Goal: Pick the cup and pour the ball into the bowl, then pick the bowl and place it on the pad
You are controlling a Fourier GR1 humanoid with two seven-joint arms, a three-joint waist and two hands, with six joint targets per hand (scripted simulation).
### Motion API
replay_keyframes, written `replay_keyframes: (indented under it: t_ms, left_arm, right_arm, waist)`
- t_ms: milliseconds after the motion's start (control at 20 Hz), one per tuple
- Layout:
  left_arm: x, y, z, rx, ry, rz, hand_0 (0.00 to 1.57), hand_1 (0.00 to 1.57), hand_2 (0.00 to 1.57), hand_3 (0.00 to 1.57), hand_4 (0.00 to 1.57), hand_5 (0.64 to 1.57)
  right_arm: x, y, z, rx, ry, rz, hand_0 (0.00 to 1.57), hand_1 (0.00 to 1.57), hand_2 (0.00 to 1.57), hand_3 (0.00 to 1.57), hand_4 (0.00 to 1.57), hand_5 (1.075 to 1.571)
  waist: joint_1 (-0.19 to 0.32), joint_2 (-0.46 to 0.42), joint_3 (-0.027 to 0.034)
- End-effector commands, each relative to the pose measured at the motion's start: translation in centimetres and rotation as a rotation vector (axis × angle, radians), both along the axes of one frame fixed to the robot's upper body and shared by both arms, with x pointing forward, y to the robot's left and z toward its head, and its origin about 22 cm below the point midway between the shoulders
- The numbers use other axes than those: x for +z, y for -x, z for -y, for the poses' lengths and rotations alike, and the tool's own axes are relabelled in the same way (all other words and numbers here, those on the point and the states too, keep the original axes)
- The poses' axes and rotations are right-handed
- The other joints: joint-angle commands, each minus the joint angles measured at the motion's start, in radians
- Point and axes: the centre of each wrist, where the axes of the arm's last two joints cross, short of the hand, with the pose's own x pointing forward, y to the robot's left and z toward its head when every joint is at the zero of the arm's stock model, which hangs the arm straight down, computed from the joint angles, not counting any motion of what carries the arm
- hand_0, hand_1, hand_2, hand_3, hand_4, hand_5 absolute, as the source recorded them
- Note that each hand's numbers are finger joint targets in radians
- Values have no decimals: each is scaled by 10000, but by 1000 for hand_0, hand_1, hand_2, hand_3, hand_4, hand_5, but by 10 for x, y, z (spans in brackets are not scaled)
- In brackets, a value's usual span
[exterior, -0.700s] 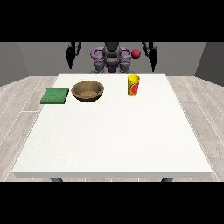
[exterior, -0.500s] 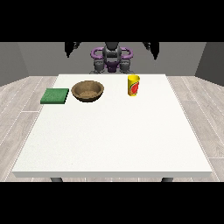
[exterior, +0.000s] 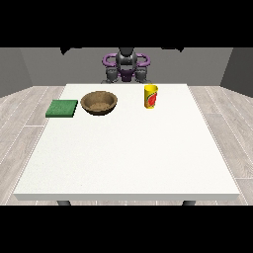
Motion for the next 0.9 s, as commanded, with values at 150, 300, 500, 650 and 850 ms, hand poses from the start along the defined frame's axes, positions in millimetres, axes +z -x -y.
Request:
replay_keyframes:
  t_ms: [150,300,500,650,850]
  left_arm:
    - [2,-8,-29,221,92,1613,0,0,0,0,0,1542]
    - [-12,-16,-26,84,49,1666,0,0,0,0,0,1536]
    - [-37,-24,-5,319,47,2431,0,0,0,0,0,1527]
    - [-49,-32,-5,199,-60,2193,0,0,0,0,0,1526]
    - [-94,-31,23,455,-131,2481,0,0,0,0,0,1519]
  right_arm:
    - [-3,-3,6,145,-281,1170,0,0,0,0,0,1570]
    - [3,-14,-12,276,-371,1492,0,0,0,0,0,1570]
    - [-15,-10,-11,735,-284,2049,0,0,0,0,0,1570]
    - [-16,-17,20,321,-279,1737,0,0,0,0,0,1571]
    - [1,-27,-12,649,-209,2280,0,0,0,0,0,1571]
  waist:
    - [-83,1493,-10]
    - [-97,1853,-11]
    - [-515,2739,-12]
    - [-275,2426,-9]
    - [-708,2994,-14]
